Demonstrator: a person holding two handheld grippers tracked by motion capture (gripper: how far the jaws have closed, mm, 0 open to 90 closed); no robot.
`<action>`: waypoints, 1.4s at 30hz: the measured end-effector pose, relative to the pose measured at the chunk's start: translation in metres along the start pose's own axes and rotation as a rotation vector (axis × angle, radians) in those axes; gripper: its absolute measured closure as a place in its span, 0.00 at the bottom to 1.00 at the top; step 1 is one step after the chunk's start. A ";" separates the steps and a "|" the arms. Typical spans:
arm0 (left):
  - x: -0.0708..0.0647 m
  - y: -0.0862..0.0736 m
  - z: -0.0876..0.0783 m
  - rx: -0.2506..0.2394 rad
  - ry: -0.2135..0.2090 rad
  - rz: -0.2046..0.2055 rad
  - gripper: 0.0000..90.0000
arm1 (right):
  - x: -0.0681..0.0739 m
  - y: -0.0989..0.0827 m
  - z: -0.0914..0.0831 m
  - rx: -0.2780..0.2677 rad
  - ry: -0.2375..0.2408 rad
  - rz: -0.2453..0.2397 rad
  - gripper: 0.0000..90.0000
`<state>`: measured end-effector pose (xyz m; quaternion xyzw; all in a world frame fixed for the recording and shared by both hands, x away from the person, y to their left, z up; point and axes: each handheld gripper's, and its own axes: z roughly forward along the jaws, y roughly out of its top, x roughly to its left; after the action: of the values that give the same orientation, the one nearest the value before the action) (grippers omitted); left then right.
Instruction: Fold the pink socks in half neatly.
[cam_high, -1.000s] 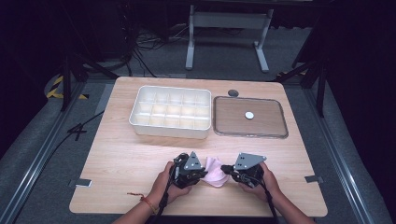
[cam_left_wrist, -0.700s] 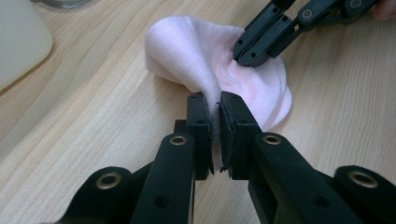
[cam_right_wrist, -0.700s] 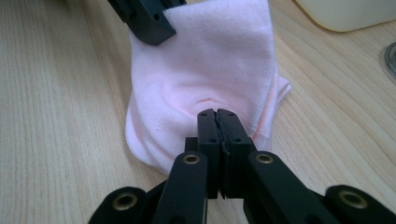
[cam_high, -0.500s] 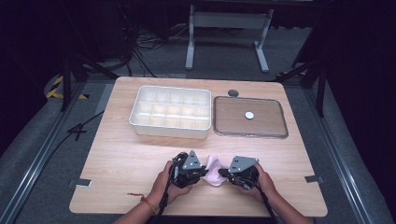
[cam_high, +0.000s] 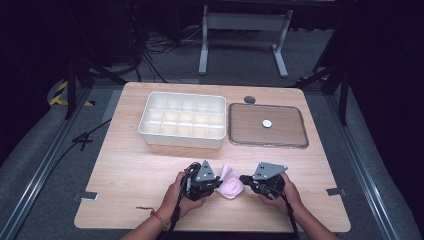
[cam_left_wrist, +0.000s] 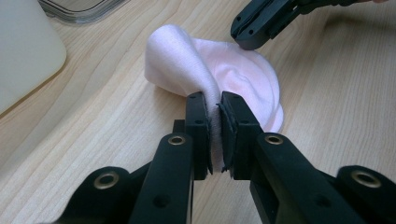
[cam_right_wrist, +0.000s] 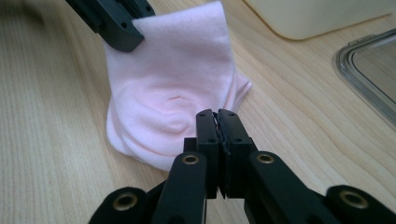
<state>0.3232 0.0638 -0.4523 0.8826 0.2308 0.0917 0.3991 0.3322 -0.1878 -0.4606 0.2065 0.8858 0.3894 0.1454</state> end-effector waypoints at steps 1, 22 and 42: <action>-0.001 0.000 0.001 -0.003 0.002 -0.003 0.90 | 0.000 0.000 0.001 0.002 -0.002 -0.005 0.98; -0.018 0.013 0.012 -0.010 0.002 0.083 0.88 | 0.008 0.003 0.019 0.030 0.026 -0.018 0.98; -0.021 0.013 0.019 0.010 -0.007 0.109 0.91 | -0.004 -0.005 0.015 0.055 0.000 0.013 0.99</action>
<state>0.3156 0.0335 -0.4551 0.8962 0.1813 0.1090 0.3899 0.3400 -0.1835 -0.4737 0.2161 0.8947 0.3661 0.1369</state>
